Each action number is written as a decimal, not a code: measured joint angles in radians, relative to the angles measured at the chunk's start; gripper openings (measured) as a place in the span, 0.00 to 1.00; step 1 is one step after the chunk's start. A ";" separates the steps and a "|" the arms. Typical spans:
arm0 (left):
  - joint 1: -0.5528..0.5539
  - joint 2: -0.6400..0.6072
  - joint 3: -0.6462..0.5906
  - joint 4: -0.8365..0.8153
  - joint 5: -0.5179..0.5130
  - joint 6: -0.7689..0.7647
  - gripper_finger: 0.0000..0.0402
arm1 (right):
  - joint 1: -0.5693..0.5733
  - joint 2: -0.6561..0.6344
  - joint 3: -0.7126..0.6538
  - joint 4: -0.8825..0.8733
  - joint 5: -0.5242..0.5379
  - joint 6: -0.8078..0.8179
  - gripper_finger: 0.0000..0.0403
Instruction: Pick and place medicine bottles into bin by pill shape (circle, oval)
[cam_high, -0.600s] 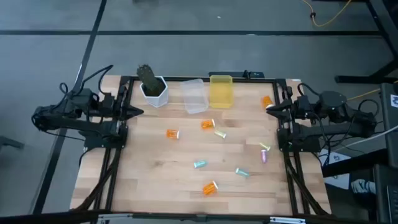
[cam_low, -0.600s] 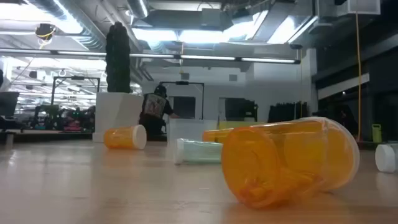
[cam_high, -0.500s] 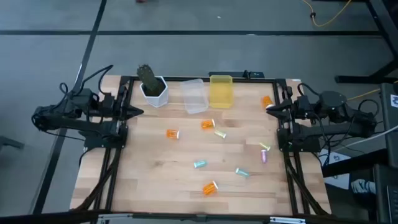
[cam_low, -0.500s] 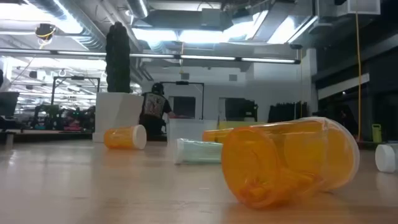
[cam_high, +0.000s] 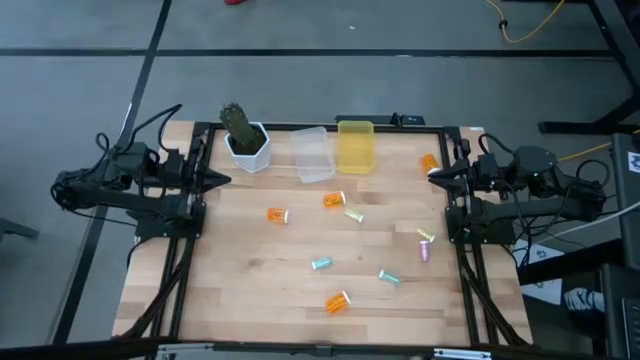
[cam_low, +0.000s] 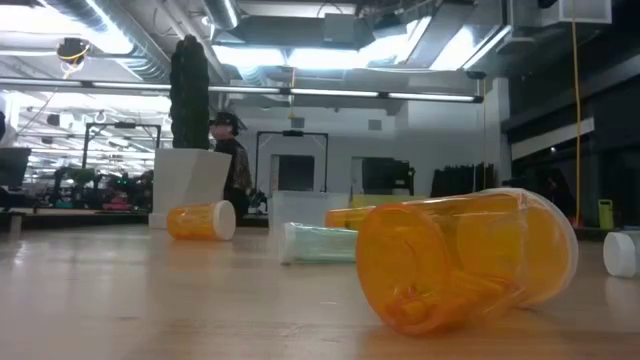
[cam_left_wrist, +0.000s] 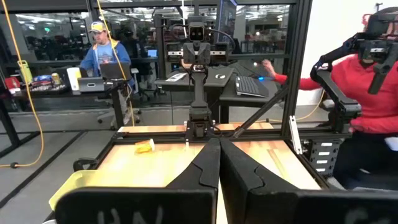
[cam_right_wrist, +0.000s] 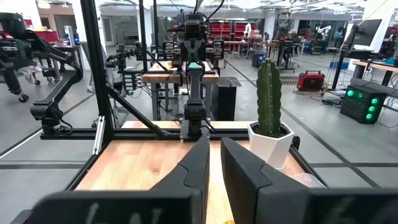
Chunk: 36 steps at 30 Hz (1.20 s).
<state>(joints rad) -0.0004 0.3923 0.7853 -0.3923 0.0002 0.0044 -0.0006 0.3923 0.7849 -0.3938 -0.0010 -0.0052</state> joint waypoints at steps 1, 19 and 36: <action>0.000 0.000 0.000 0.000 0.000 0.000 0.00 | 0.000 0.000 0.000 0.000 0.000 0.000 0.11; 0.000 0.000 0.000 0.000 0.000 0.000 0.00 | 0.000 0.000 0.000 0.000 0.000 0.001 0.11; 0.000 0.000 0.000 0.000 0.000 0.000 0.00 | 0.000 0.000 0.000 0.032 0.000 -0.001 0.11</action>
<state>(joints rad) -0.0006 0.3923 0.7853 -0.3923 0.0005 0.0044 -0.0006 0.3927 0.7849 -0.3622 -0.0010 -0.0067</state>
